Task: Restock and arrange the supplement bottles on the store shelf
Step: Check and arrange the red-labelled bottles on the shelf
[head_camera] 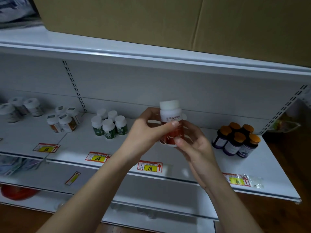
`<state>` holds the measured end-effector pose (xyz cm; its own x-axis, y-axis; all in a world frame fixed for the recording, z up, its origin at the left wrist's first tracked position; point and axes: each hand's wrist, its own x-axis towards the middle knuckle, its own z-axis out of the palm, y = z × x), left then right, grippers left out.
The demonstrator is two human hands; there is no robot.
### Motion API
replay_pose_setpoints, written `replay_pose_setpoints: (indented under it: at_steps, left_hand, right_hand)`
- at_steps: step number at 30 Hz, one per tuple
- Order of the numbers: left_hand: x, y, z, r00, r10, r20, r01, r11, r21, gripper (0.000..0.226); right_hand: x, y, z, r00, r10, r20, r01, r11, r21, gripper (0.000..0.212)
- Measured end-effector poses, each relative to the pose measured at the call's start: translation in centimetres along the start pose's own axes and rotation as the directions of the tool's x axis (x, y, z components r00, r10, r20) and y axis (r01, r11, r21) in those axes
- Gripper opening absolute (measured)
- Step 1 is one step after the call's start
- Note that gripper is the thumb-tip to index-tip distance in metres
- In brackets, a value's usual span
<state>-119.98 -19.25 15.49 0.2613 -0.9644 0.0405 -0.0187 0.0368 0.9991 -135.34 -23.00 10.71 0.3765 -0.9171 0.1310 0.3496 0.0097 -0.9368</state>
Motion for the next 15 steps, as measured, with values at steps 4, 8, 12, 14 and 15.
replay_pose_setpoints:
  at_steps: [4, 8, 12, 14, 15]
  left_hand:
    - [-0.11, -0.2, -0.05, 1.0, 0.015, -0.019, -0.014, 0.999, 0.037, 0.049]
    - [-0.11, -0.32, -0.41, 0.999, 0.008, -0.031, -0.006, 0.999, 0.038, 0.048]
    - [-0.08, -0.47, -0.78, 0.998, -0.031, -0.048, 0.028, 0.998, -0.05, 0.054]
    - [-0.01, -0.62, -0.84, 0.998, -0.044, -0.053, 0.039, 0.995, -0.089, 0.05]
    - [0.06, -0.75, -0.88, 0.997, -0.046, -0.056, 0.041, 0.995, -0.096, 0.045]
  right_hand:
    - [0.0, 0.08, 0.48, 0.998, -0.036, -0.047, 0.031, 0.993, -0.112, 0.059]
    - [0.21, 0.34, 0.47, 0.999, -0.025, -0.04, 0.019, 0.989, -0.148, 0.057]
    - [0.48, -0.03, 0.46, 0.992, 0.126, 0.015, -0.127, 0.986, 0.107, 0.045]
    - [0.43, -0.31, 0.43, 0.981, 0.175, 0.086, -0.187, 0.969, 0.162, 0.043]
    - [0.35, -0.34, 0.41, 0.978, 0.179, 0.106, -0.195, 0.968, 0.161, 0.043]
